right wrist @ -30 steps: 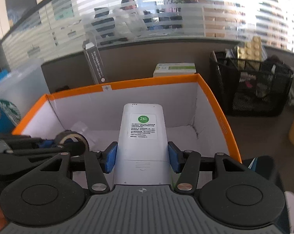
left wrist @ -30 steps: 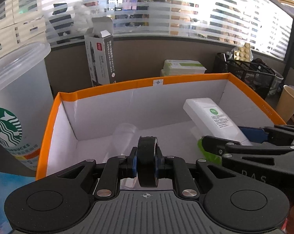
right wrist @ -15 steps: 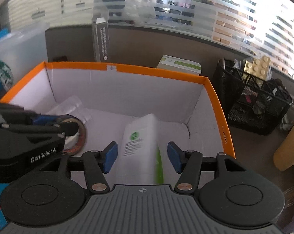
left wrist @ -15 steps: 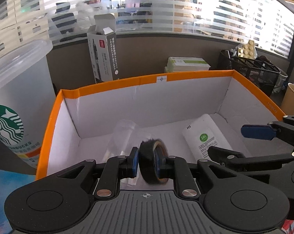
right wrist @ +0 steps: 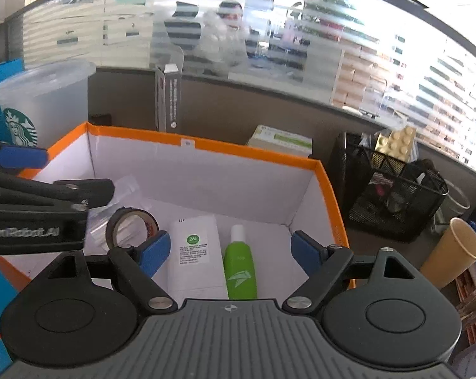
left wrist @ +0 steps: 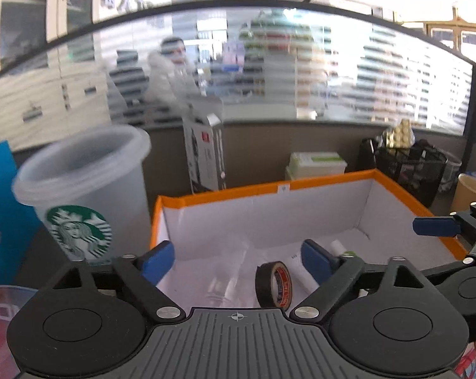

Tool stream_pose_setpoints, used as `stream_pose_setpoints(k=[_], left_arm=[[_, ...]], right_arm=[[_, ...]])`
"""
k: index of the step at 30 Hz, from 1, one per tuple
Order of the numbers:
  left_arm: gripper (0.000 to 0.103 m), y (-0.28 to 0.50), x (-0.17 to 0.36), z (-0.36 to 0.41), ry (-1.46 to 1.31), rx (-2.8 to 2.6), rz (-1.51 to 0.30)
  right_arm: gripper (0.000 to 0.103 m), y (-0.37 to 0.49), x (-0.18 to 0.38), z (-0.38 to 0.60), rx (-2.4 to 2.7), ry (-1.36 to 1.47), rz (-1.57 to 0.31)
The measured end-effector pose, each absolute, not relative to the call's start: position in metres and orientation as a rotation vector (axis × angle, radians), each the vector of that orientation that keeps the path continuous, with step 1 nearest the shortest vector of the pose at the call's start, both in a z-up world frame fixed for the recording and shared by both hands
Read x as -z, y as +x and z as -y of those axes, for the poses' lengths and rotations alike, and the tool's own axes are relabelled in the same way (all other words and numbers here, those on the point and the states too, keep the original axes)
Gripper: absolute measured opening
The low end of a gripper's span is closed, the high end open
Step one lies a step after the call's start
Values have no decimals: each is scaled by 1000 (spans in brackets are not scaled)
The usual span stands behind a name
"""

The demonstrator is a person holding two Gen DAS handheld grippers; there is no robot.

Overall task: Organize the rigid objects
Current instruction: 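Lower the power bank and tape into the box and open both tools, then withdraw both open tools up from the box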

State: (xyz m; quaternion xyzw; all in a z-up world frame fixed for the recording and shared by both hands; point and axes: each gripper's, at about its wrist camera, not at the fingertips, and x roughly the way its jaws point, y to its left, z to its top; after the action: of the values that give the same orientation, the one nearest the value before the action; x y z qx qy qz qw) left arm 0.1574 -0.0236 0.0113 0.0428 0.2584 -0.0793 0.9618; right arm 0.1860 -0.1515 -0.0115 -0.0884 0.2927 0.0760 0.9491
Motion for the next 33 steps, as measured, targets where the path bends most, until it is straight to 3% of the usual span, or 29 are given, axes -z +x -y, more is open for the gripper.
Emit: stream_pose_setpoints(k=[2, 21, 33], left_arm=[[100, 148, -16, 22, 91, 155, -487], [103, 79, -42, 22, 101, 170, -374], [103, 45, -7, 11, 150, 140, -440]], right_arm=[[91, 180, 9, 150, -150, -184, -575], [98, 113, -20, 139, -101, -265, -433], [98, 43, 0, 174, -102, -197, -404]])
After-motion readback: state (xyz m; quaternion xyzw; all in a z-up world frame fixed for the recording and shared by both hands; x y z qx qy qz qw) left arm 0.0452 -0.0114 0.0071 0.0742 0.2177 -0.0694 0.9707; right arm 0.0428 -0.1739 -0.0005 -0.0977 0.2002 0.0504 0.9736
